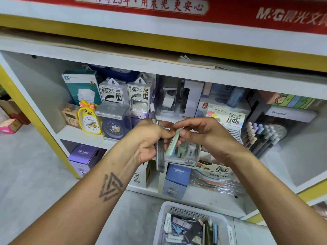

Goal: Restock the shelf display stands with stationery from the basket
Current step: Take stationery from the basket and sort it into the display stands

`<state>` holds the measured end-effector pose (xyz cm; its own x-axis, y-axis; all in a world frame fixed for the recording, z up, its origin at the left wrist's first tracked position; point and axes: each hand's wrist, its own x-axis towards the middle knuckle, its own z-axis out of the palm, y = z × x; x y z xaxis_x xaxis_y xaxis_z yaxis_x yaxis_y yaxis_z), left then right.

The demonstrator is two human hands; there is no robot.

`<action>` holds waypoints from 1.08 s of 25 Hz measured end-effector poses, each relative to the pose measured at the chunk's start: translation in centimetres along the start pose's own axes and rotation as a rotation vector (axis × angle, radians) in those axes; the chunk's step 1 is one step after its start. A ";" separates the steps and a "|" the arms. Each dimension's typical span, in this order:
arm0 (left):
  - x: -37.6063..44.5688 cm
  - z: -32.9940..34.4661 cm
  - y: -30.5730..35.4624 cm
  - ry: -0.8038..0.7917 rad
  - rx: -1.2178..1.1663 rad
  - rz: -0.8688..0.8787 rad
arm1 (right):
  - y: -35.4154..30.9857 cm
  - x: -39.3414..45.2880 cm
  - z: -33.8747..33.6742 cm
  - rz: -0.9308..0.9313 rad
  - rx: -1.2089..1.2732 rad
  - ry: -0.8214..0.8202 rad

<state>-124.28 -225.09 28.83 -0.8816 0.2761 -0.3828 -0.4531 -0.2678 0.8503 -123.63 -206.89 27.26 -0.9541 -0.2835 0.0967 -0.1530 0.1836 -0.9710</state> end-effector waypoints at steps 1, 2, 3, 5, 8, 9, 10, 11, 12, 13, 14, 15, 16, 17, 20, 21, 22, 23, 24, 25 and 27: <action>0.0 0.1 0.0 -0.035 -0.013 -0.030 | 0.0 0.0 -0.3 -0.011 0.004 0.031; 0.1 0.1 -0.1 -0.051 -0.022 -0.062 | -0.1 -0.1 -0.7 -0.023 -0.008 0.074; 0.1 0.1 -0.1 -0.041 -0.015 -0.081 | -0.1 -0.1 -1.1 -0.029 -0.022 0.125; 0.4 0.0 -0.1 0.040 0.050 -0.090 | -0.1 0.1 -1.7 -0.035 -0.045 0.226; 0.9 -0.5 -0.2 0.174 0.130 -0.080 | 0.2 0.4 -2.4 -0.026 -0.104 0.348; 1.1 -0.8 -0.1 0.191 0.129 -0.088 | 0.4 0.5 -2.5 -0.026 -0.124 0.384; 1.2 -1.0 -0.1 0.192 0.116 -0.102 | 0.6 0.7 -2.6 -0.029 -0.158 0.416; 1.2 -1.1 0.1 0.184 0.102 -0.116 | 0.9 0.9 -2.6 -0.040 -0.224 0.441; 1.2 -1.1 0.2 0.172 0.087 -0.129 | 1.2 1.0 -2.6 -0.064 -0.346 0.460; 1.2 -1.1 0.3 0.159 0.072 -0.141 | 1.5 1.1 -2.5 -0.104 -0.515 0.464; 1.2 -1.1 0.3 0.145 0.056 -0.151 | 1.9 1.2 -2.3 -0.149 -0.688 0.444; 1.1 -1.2 0.4 0.131 0.040 -0.156 | 2.2 1.2 -2.0 -0.188 -0.815 0.412; 1.1 -1.2 0.4 0.122 0.026 -0.155 | 2.5 1.2 -1.6 -0.208 -0.884 0.378; 1.1 -1.2 0.3 0.115 0.016 -0.145 | 2.8 1.2 -1.2 -0.215 -0.922 0.348; 1.1 -1.2 0.2 0.098 0.012 -0.094 | 3.5 1.4 -0.5 -0.228 -1.004 0.287; 1.0 -1.1 0.2 0.091 0.011 -0.082 | 3.7 1.5 -0.3 -0.225 -1.013 0.269; 0.9 -1.1 0.2 0.081 0.004 -0.075 | 3.8 1.5 -0.2 -0.215 -1.015 0.253; 0.9 -1.1 0.2 0.070 -0.007 -0.071 | 4.0 1.6 -0.2 -0.206 -1.023 0.235; 0.8 -1.2 0.1 0.059 -0.020 -0.071 | 4.1 1.7 -0.1 -0.190 -1.040 0.217; 0.8 -1.3 0.1 0.051 -0.030 -0.073 | 4.4 1.8 -0.1 -0.166 -1.057 0.197; 0.6 -1.3 0.1 0.044 -0.041 -0.066 | 4.8 2.0 0.1 -0.126 -1.099 0.143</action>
<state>-125.07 -226.16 28.20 -0.8542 0.2540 -0.4537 -0.5146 -0.2878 0.8077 -126.24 -206.63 22.82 -0.9258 -0.2605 0.2740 -0.3277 0.9144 -0.2376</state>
